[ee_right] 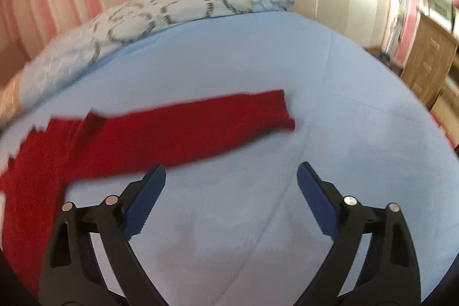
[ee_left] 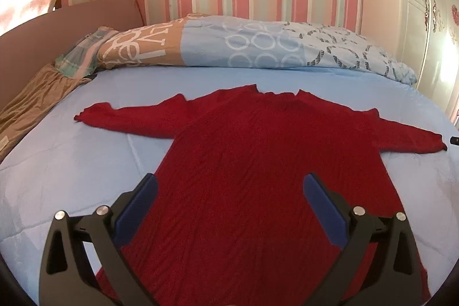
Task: Fold small clothes
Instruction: 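Grasp the sweater's sleeve cuff with the right tool, then carry the held sleeve across the sweater body and open the right tool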
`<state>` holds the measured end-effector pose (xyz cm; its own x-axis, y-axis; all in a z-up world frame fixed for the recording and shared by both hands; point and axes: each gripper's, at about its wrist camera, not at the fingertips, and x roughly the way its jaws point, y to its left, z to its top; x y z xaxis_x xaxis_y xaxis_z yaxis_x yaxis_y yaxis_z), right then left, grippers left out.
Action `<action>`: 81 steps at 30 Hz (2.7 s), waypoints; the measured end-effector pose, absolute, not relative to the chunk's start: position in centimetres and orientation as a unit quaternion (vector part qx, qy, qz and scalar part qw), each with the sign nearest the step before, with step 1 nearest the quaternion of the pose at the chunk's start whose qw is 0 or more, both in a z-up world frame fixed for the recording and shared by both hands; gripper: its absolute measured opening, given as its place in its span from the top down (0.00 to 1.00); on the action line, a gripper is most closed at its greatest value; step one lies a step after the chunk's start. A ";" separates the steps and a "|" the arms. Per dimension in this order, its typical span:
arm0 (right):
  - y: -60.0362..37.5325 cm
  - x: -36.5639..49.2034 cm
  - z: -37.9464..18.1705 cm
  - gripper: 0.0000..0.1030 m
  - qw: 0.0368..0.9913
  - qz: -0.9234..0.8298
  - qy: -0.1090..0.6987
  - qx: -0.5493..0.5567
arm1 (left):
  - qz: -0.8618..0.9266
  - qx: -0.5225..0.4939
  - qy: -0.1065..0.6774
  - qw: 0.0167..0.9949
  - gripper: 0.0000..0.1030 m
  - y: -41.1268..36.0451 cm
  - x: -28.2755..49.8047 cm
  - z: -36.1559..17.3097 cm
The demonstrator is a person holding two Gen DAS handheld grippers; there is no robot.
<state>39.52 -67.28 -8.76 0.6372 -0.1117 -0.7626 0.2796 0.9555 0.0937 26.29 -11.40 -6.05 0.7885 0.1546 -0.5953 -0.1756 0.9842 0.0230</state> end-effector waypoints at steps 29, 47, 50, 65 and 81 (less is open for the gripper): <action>-71.8 49.1 -14.3 0.57 0.867 -0.096 0.478 0.105 | 0.081 -0.012 0.297 0.951 0.01 -13.2 39.7 -6.8; -64.1 49.0 -8.0 0.82 0.911 -0.058 0.409 0.018 | 0.086 -0.008 0.310 0.947 0.01 -13.1 41.9 -7.6; -60.2 50.0 -5.9 0.82 0.915 -0.031 0.401 0.013 | 0.084 -0.009 0.312 0.946 0.01 -12.3 42.1 -7.5; -32.6 53.6 -0.3 0.82 0.920 0.114 0.376 0.003 | 0.076 -0.026 0.297 0.951 0.01 -3.2 43.8 -3.4; -8.0 53.8 -9.5 0.82 0.893 0.144 0.421 -0.062 | 0.109 -0.029 0.300 0.947 0.01 9.2 42.3 -3.7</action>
